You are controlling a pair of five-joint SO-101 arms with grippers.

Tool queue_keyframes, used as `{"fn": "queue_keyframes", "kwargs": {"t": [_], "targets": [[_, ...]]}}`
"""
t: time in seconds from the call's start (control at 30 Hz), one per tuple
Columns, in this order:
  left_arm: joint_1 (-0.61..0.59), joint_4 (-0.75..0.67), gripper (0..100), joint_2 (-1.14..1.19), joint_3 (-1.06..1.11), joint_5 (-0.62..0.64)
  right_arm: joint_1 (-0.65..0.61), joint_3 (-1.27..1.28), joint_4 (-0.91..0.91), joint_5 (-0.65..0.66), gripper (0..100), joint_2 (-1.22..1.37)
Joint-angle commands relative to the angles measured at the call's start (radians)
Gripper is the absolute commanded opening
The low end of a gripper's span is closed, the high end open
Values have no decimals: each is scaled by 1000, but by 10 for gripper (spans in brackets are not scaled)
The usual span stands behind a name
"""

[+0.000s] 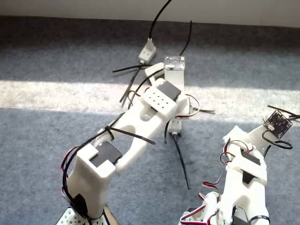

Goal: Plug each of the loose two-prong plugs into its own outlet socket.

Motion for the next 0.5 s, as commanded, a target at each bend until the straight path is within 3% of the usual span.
{"fn": "queue_keyframes", "kwargs": {"t": [0.0,0.27,0.47], "targets": [[1,21,7,12,-30,12,-16,-12,-19,-6,6,-13],[-85,-18,7,150,-114,14,-16,-12,-19,-6,6,-13],[-125,130,7,171,-199,106,-16,-12,-19,-6,6,-13]]}}
